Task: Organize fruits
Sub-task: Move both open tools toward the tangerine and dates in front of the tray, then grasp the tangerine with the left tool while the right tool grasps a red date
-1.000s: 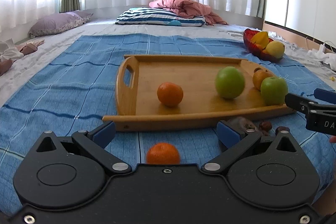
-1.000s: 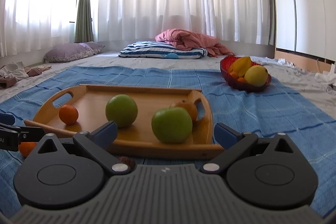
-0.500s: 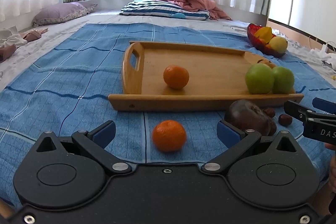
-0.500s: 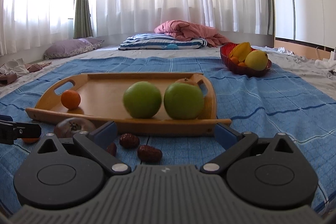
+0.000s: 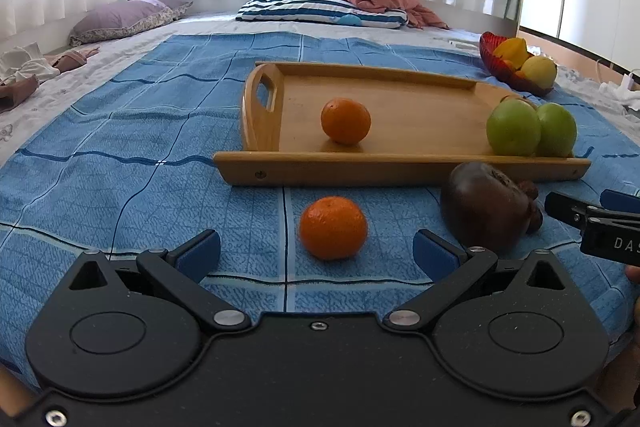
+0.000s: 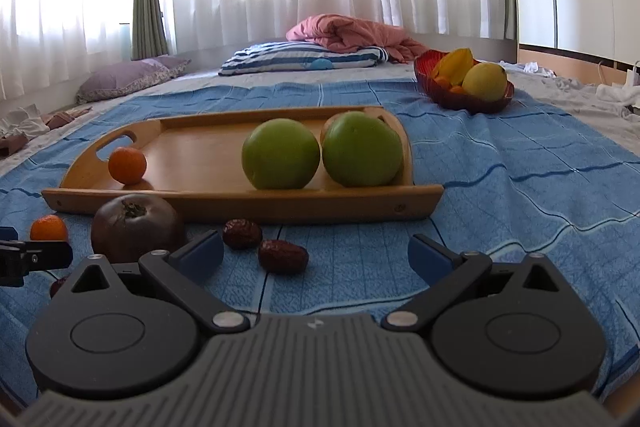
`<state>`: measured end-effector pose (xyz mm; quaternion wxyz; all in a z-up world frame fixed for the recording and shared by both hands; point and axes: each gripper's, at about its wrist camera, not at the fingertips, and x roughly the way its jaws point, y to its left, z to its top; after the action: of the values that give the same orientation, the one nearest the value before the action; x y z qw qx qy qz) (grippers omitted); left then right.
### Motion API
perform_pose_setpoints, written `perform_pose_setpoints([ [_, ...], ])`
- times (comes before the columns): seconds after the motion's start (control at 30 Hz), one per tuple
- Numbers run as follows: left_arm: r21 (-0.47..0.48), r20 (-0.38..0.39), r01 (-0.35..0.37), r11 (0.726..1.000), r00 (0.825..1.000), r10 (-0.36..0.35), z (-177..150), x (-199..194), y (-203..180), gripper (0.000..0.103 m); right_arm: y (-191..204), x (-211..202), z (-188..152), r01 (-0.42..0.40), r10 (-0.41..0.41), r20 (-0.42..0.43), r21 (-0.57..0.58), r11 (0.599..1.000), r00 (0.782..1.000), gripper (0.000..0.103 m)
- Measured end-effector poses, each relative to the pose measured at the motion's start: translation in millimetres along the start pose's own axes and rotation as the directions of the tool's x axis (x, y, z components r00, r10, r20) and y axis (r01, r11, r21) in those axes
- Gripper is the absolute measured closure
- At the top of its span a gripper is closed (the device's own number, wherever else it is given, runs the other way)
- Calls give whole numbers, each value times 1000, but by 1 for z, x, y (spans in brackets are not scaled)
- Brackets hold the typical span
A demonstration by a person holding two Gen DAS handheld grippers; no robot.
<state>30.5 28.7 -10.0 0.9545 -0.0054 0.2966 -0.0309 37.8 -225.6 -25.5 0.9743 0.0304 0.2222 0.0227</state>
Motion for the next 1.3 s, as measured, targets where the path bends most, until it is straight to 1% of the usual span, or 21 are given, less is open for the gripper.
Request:
perform_pose_setpoints([
  [0.13,-4,22,-17,1000,1000,18,-4,0,-1,0,2,0,-2,3,-3,-4,-13,1000,1000,0],
  [0.27,-21,22,-27,999,999,27,-6,2,0,0,5,3,-3,10,-11,-16,-42,999,1000,0],
  [0.37,-8,28,-30,1000,999,30,-8,0,-1,0,7,4,-4,15,-16,-16,-59,998,1000,0],
  [0.47,5,27,-31,1000,999,31,-9,0,-2,0,6,4,-5,10,-11,-21,-47,999,1000,0],
  [0.57,10,27,-31,999,999,31,-10,0,-3,3,4,5,-4,4,-5,-25,-36,999,1000,0],
  [0.63,0,33,-35,999,999,35,-10,-2,-2,8,5,5,-4,1,-3,-27,-40,999,1000,0],
  [0.7,-14,44,-47,999,998,48,-9,-3,0,15,5,5,-4,-9,7,-29,-41,999,1000,1],
  [0.73,-23,48,-51,998,997,52,-8,-4,1,17,5,5,-4,-11,10,-28,-37,999,1000,3],
  [0.77,-30,48,-51,998,997,52,-8,-4,2,20,5,5,-4,-14,13,-29,-32,999,999,7],
  [0.8,-37,47,-49,998,998,51,-7,-5,4,24,5,5,-4,-16,16,-32,-27,1000,999,8],
  [0.87,-44,48,-47,998,998,49,-5,-5,5,27,6,5,-5,-22,21,-32,-21,1000,999,15],
  [1.03,-41,48,-34,999,998,36,-2,-4,4,33,11,2,-4,-47,46,-29,-37,998,999,27],
  [1.13,-40,44,-20,999,999,22,-1,-2,1,42,14,1,-4,-61,60,-31,-40,997,998,35],
  [1.17,-40,42,-15,999,999,17,-1,-2,0,46,15,1,-4,-64,63,-32,-40,997,997,38],
  [1.3,-43,30,-2,999,1000,3,0,0,-3,59,16,1,-2,-75,74,-37,-35,997,997,44],
])
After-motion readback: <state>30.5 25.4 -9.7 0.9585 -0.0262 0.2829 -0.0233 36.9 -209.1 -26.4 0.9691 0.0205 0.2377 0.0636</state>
